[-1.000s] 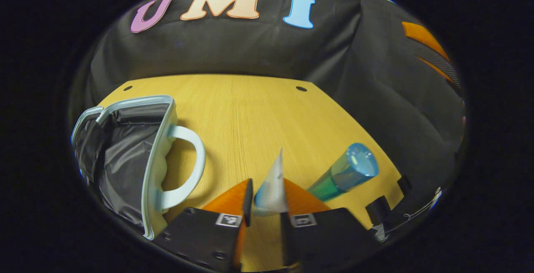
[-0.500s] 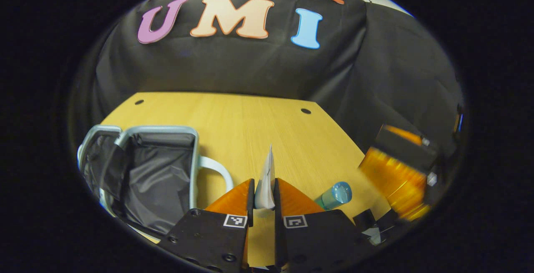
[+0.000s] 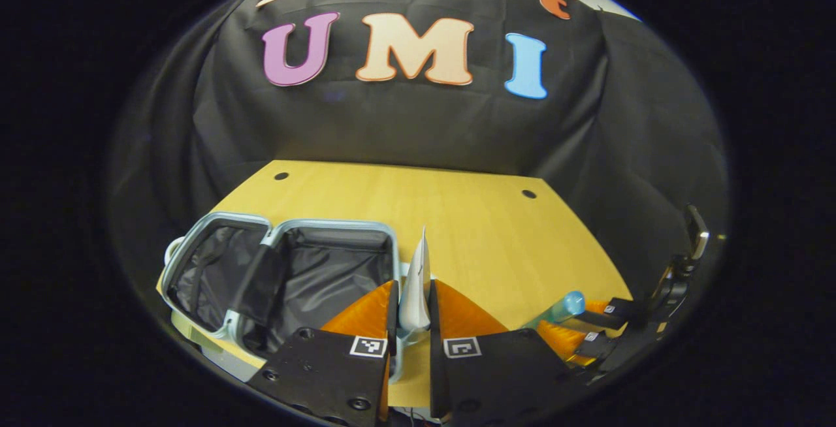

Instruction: First open the suitcase, pack the skin care products into it, and then close the suitcase.

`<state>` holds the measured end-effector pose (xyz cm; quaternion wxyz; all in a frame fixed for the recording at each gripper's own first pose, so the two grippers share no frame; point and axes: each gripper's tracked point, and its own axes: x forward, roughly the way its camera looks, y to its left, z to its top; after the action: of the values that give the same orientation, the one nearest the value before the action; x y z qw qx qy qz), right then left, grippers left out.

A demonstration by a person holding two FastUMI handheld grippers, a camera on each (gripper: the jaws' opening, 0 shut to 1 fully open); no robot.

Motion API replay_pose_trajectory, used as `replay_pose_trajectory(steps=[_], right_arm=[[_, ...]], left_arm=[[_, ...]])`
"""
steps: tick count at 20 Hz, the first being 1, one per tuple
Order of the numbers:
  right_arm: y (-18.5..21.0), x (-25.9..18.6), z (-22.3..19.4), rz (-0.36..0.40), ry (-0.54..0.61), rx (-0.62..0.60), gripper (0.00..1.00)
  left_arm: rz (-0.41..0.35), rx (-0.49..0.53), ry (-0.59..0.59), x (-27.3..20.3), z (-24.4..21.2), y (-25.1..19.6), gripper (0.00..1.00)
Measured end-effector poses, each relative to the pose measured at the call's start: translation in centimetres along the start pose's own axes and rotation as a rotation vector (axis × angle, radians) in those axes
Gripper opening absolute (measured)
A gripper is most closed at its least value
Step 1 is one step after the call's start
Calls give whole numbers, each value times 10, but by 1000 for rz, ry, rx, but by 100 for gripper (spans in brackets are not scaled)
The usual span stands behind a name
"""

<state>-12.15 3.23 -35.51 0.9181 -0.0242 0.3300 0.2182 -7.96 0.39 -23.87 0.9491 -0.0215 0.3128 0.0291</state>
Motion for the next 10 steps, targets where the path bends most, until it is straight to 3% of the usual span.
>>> replay_pose_trajectory(steps=[6, 8, 10], right_arm=[[25, -9, 44, -3, -9, 71, 52], [41, -13, 56, 18, -5, 82, 48], [64, -18, 72, 68, -6, 115, 51]], left_arm=[[79, 9, 174, 24, -44, 75, 17], [82, 3, 229, 35, -58, 90, 17], [77, -6, 280, 44, -73, 99, 17]])
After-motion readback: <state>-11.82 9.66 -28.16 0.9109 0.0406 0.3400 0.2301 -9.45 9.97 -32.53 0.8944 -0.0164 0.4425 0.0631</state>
